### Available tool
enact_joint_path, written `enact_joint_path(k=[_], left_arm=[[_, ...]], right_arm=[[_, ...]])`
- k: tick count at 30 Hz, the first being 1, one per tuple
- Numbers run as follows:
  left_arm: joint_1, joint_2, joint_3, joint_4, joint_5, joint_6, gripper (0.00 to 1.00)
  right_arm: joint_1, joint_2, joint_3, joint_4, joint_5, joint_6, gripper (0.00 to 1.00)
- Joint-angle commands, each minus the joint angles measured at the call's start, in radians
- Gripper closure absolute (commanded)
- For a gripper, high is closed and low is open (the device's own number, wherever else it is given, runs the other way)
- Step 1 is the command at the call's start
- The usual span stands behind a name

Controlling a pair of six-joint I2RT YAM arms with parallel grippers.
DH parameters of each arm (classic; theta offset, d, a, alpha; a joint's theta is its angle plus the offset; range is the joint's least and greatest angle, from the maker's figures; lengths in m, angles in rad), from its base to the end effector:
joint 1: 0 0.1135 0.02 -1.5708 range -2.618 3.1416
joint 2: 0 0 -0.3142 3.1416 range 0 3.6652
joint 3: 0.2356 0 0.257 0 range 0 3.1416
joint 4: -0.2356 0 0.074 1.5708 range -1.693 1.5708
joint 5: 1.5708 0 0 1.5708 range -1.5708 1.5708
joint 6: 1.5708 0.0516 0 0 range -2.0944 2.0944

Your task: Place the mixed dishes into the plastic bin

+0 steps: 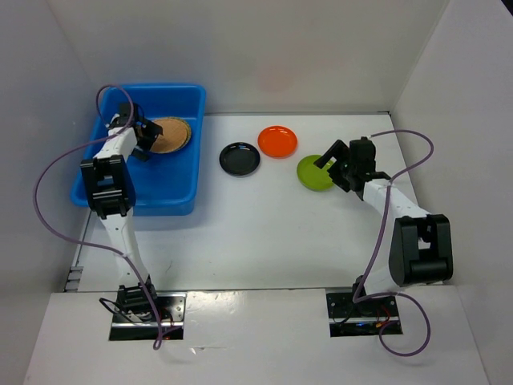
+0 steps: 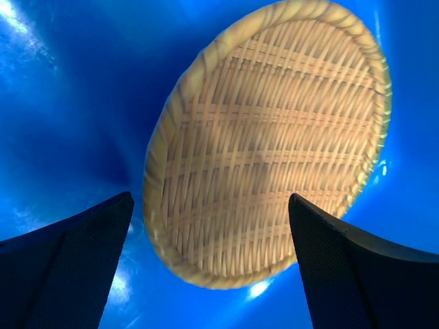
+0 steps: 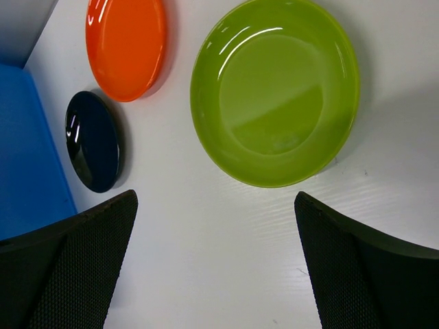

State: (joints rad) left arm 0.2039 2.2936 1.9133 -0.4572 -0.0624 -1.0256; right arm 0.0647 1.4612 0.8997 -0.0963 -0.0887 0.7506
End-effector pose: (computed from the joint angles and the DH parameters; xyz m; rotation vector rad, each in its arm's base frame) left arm 0.5538 0.1178 0.2188 -1.4244 1.9671 -0.3030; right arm 0.3274 0.0258 0.2669 0.7201 2.1646 0.5370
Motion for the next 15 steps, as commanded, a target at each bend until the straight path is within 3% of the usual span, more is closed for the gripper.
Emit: enact_joint_path(k=[1,9,15], left_arm=[[0.002,0.02,0.046,0.061,0.016,0.01,0.0],[-0.027,0.107,0.246,-0.036,0.052,0.114,0.0],[-0.075,0.116,0.314,-0.126,-0.134,0.226,0.0]], right_arm=[[-0.006,0.008,0.024,0.032,0.015,0.003,0.0],[-0.006,0.036,0.033,0.032,0.006,0.003,0.0],[-0.006,0.045,0.033,0.032,-0.014,0.003,0.0]])
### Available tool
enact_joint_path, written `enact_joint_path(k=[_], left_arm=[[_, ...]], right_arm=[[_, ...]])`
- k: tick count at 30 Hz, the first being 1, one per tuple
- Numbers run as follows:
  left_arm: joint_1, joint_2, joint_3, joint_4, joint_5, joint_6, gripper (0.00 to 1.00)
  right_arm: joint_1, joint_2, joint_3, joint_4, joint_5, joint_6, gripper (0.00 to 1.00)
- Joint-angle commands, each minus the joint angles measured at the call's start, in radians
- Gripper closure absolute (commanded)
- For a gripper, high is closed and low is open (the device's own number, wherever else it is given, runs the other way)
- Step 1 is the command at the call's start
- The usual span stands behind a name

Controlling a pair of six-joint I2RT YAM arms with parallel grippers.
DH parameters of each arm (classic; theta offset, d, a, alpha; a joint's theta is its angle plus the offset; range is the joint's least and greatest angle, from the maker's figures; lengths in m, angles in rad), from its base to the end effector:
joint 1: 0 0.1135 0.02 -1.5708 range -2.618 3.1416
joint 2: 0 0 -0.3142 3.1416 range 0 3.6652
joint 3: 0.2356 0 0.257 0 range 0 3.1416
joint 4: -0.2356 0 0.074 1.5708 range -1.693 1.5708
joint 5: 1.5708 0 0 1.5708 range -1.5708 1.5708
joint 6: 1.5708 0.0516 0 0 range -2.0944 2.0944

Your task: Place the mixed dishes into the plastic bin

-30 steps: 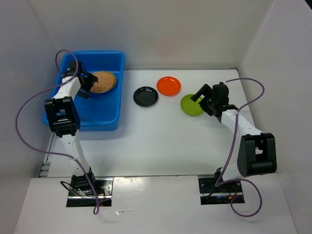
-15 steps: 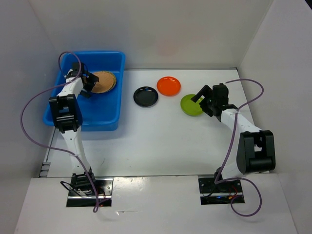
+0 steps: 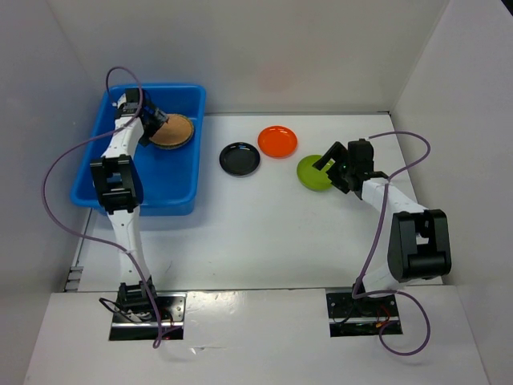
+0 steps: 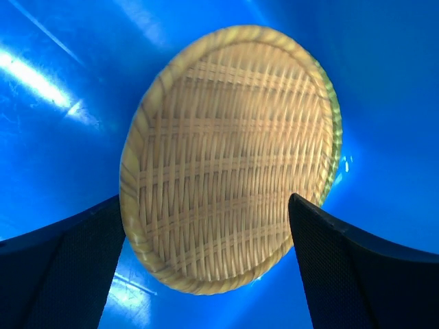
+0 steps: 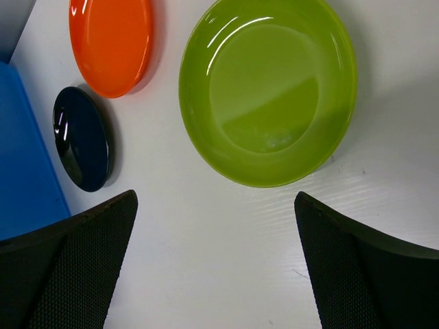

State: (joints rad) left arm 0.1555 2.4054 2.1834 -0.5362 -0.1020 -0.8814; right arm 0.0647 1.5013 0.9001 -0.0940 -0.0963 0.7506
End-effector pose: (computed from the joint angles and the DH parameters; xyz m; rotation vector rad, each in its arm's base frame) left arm 0.5927 0.0982 0.2418 -1.2023 2.0040 -0.2454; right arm 0.3334 0.0266 0.2548 0.7307 2.2019 0.5330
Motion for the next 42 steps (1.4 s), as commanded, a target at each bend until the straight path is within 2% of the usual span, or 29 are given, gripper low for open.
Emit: enact_joint_path(k=[1,15,20,33,39,42], left_arm=[[-0.027,0.004,0.044,-0.047,-0.106,0.082,0.0],[-0.027,-0.006,-0.02,-0.091,-0.159,0.168,0.0],[-0.027,-0.006,-0.042,-0.039,-0.148,0.147,0.0],[-0.077,0.083,0.192,-0.05,-0.166,0.147,0.0],[-0.077,0.165,0.361,-0.181,-0.157,0.185,0.0],[-0.077,0.199,0.473,-0.31,-0.157,0.223,0.0]], right_arm=[[-0.006,0.005,0.033,0.03,-0.006,0.003,0.0],[-0.006,0.014,0.043,0.008,0.006,-0.007,0.0],[-0.006,0.004,0.043,-0.002,0.027,-0.007,0.0],[-0.006,-0.027,0.033,-0.021,0.066,-0.007,0.0],[-0.006,0.019,0.042,-0.051,0.095,-0.007,0.0],[-0.026,0.066,0.088,-0.107,0.132,-0.007,0.0]])
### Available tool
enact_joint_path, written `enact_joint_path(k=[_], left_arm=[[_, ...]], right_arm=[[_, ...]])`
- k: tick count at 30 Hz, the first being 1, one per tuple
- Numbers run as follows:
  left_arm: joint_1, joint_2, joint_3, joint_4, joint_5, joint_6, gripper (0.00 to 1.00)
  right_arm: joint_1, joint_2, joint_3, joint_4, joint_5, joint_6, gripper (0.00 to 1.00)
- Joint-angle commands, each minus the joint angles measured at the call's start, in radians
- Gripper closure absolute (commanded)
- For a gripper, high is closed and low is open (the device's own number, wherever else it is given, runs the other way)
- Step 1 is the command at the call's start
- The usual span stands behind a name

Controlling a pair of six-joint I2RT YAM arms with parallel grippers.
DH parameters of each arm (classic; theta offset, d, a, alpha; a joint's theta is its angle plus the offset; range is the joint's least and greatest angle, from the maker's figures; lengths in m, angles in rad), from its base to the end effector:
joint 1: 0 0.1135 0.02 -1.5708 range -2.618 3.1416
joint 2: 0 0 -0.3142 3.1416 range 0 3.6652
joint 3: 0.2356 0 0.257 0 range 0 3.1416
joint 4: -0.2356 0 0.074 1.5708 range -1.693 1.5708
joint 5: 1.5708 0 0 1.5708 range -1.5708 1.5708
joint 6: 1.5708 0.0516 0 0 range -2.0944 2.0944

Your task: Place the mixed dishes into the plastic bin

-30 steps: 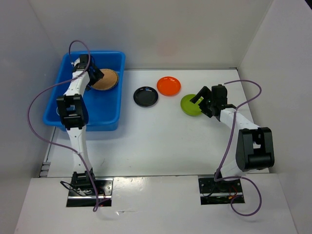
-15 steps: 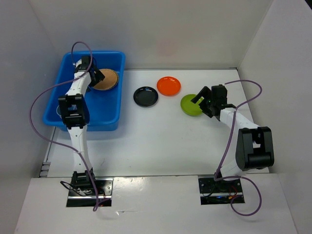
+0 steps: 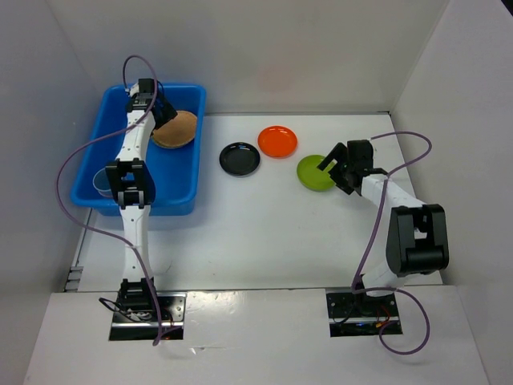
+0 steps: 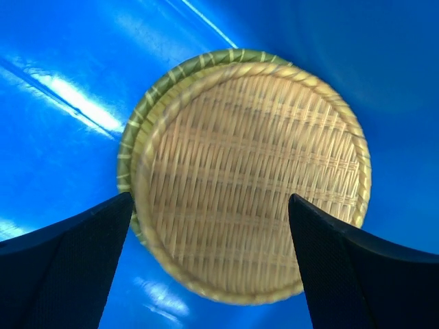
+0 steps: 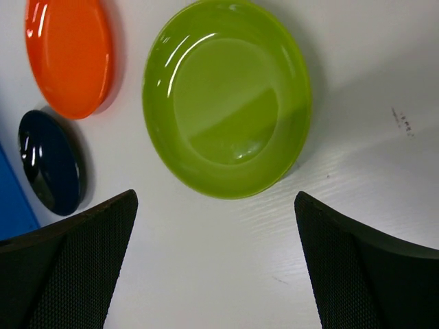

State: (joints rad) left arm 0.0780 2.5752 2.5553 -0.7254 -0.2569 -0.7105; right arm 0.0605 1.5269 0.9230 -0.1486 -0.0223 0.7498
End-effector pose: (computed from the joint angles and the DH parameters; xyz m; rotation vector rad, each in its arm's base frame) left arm 0.6243 0.0619 0.2531 -0.9960 2.0580 -0.0307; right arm 0.3370 0.0216 0.2490 0.7877 2.2281 0.4281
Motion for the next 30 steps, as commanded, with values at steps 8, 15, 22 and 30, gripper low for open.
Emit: enact_joint_path(k=[8,15,22,30], left_arm=[[-0.01,-0.022,0.261,-0.333,-0.002,0.15,0.0],[-0.03,-0.148,0.289,-0.376,0.057,0.27,0.0],[-0.03,-0.283,0.364,-0.444,0.134,0.35,0.0],[-0.03,-0.496,0.186,-0.418,0.485,0.456,0.0]], right_arm=[[-0.07,0.114,0.086,-0.086,0.068,-0.015,0.05],[-0.07,0.199,0.096,-0.057,0.018,-0.024,0.15],[-0.07,0.271,0.126,-0.035,-0.005,-0.033,0.36],[-0.07,0.317,0.146,-0.016,-0.033,-0.033,0.65]])
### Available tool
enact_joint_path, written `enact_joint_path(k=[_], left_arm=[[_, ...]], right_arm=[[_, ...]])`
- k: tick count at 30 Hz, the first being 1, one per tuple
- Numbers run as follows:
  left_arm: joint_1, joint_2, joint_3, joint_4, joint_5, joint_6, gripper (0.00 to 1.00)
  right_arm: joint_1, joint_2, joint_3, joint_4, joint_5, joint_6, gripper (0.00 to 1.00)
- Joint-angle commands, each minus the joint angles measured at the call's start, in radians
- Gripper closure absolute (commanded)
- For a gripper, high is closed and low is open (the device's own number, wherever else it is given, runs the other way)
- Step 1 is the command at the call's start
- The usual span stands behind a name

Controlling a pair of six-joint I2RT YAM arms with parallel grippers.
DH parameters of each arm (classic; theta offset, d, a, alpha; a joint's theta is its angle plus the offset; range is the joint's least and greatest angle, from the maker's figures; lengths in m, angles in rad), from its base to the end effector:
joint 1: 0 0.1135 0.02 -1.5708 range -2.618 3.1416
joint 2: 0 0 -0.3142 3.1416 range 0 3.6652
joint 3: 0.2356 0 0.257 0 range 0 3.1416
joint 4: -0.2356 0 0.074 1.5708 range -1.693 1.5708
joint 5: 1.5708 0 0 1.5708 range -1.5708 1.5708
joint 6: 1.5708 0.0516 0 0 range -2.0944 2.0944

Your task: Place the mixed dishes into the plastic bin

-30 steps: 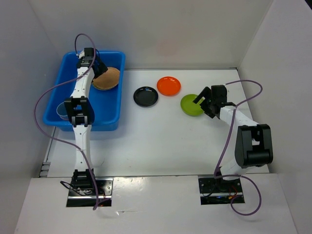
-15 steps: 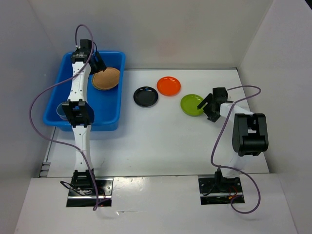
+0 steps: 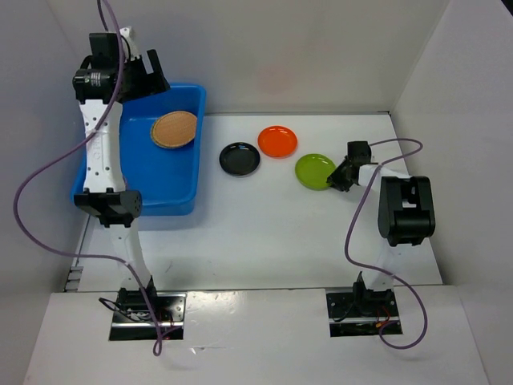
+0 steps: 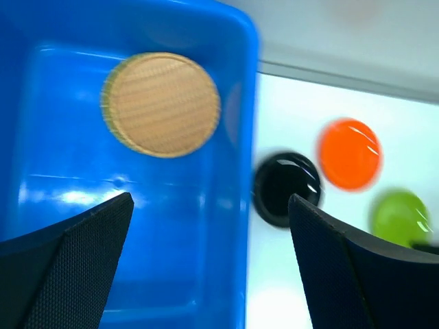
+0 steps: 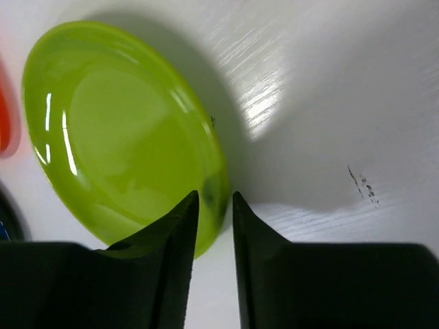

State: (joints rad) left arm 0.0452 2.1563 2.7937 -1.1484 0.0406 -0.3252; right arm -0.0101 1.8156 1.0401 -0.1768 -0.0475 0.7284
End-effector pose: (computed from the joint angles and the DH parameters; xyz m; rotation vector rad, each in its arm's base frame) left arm 0.4679 0.0191 0.5109 -0.3601 2.0570 -0.2127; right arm 0.3894 -0.0015 0.1839 0.9049 2.3920 0.3440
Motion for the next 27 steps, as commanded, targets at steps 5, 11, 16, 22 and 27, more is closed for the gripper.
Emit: enact_joint_path(k=[5,11,16,22,27], left_arm=[[0.012,-0.225,-0.16,0.028,0.335,0.107,0.0],[0.031,-0.435,-0.414,0.235,0.74,0.098,0.0],[0.073,-0.667,-0.971,0.896,1.195,-0.208,0.0],[-0.007,-0.635,-1.088,0.823,1.223,-0.117,0.0],[-0.065,-0.561,-1.136,0.894,1.214,-0.115,0.0]], right_arm=[[0.001,0.05,0.04,0.022,-0.017,-0.012,0.99],[0.001,-0.025,0.04,0.022,-0.017,-0.032,1.0],[0.022,-0.221,0.005,0.069,-0.061,-0.105,1.0],[0.064,-0.461,0.014,0.105,-0.22,-0.152,1.0],[0.137,-0.588,0.066,0.082,-0.247,-0.182,1.0]])
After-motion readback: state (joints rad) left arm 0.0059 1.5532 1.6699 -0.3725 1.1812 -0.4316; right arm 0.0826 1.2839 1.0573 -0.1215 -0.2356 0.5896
